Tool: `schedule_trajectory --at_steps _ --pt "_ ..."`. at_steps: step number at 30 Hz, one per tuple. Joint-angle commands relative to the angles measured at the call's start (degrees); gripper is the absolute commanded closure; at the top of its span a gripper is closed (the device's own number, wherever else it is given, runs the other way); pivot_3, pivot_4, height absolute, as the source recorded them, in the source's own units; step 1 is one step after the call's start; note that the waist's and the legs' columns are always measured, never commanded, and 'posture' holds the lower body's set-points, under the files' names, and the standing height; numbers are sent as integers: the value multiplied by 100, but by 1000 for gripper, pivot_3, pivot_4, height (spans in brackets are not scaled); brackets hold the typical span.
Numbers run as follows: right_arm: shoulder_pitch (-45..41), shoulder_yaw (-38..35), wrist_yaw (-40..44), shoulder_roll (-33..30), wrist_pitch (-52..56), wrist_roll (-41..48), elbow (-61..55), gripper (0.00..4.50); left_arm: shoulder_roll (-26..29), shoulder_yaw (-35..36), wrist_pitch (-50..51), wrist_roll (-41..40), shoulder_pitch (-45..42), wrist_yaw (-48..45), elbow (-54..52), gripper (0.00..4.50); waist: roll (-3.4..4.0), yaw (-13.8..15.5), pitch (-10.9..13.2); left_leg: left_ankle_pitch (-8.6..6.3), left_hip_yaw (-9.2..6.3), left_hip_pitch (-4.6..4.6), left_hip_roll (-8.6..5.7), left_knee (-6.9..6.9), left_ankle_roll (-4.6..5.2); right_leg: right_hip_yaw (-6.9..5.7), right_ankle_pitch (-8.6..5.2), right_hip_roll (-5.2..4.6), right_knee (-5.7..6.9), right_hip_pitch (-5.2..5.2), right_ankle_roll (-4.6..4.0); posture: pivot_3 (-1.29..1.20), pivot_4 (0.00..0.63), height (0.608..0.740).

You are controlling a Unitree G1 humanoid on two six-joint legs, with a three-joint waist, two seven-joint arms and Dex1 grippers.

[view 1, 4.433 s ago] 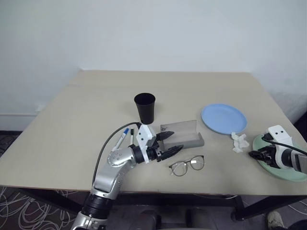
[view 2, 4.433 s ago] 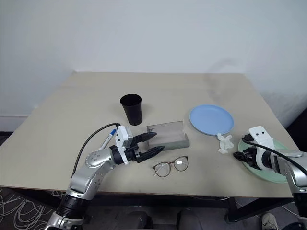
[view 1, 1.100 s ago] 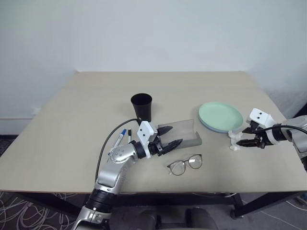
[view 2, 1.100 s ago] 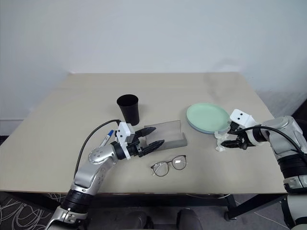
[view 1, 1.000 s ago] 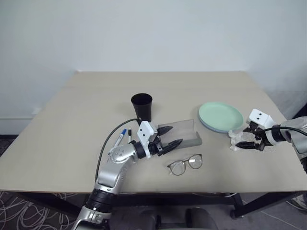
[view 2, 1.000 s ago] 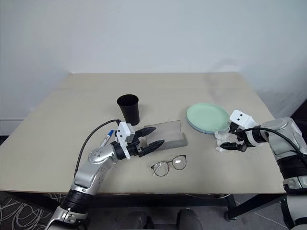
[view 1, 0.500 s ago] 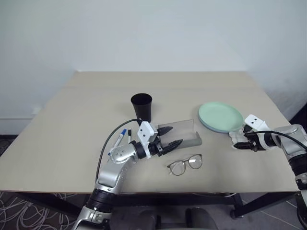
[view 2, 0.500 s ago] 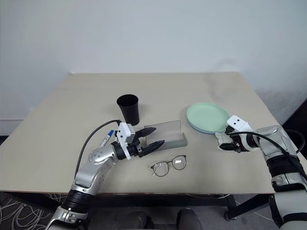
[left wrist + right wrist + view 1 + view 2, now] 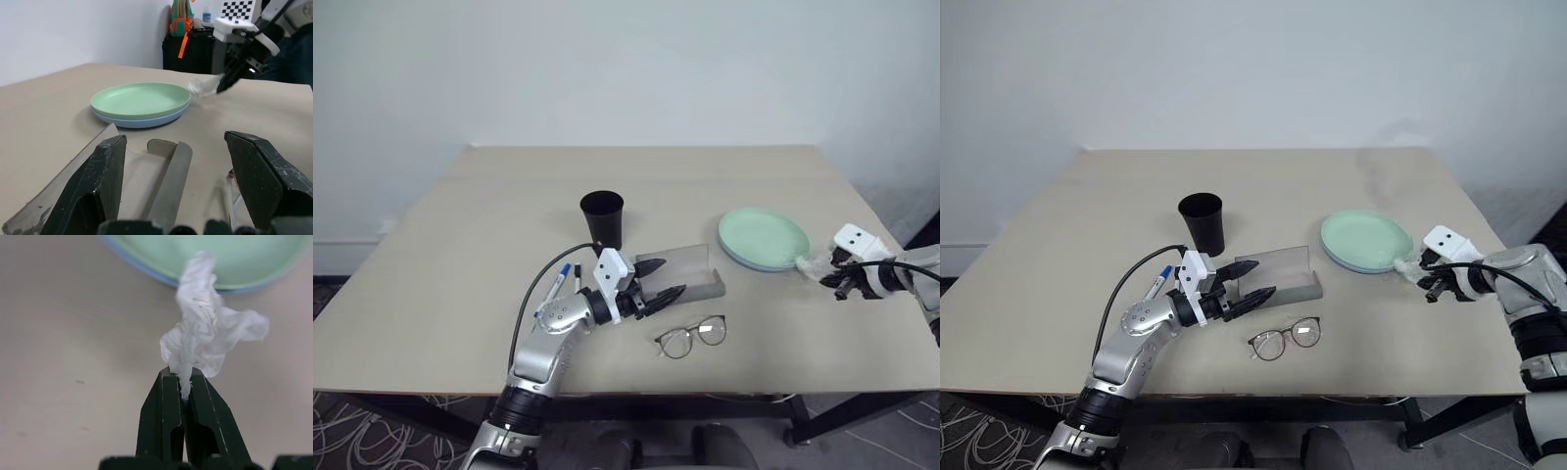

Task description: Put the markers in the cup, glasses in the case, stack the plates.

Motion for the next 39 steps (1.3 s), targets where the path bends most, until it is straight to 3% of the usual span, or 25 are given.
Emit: schedule_trajectory --at_steps 1,8,15,19,26,31,39 --pt "-535 -81 -468 -95 -429 -305 288 4465 -20 16 -106 17 -142 -15 -40 1109 0 -1 0 0 1 0 1 0 0 0 0 0 0 0 0 0 0 740" --pt "-1017 9 -608 605 -1354 -264 804 4465 -65 8 -157 34 -251 -35 102 1109 -3 -6 0 -1 0 1 2 -1 1 0 0 3 -2 1 1 0 0 740" --pt "-1608 90 -831 1324 -2038 -389 2149 4465 -31 61 -200 71 -263 12 108 1109 4 -1 1 1 -5 -2 -4 -1 3 3 9 1 -4 0 1 0 0 740" --pt "-1846 19 -838 1502 -2204 -335 2641 3298 8 87 -180 86 -192 42 19 1109 5 -3 0 -1 -8 -1 -4 -3 4 5 13 1 -4 1 0 0 0 740" --pt "-1926 -154 -936 1559 -2444 -244 2855 845 98 120 -40 -5 -204 20 -81 1109 11 -5 -1 -1 -6 2 -3 -7 3 5 15 2 -2 0 -3 0 0 740" --pt "-1774 -574 -963 1475 -2684 51 2527 845 141 59 232 -24 -428 -98 -45 1109 13 -5 -1 -1 -5 3 -3 -6 3 5 15 3 -2 0 -3 0 0 740" --pt "-402 -1505 -603 1516 -2957 1211 566 845 388 -201 1047 -53 -964 -647 -32 1109 12 -2 -2 -2 -13 2 -4 -7 5 8 19 11 -4 7 4 0 0 740"
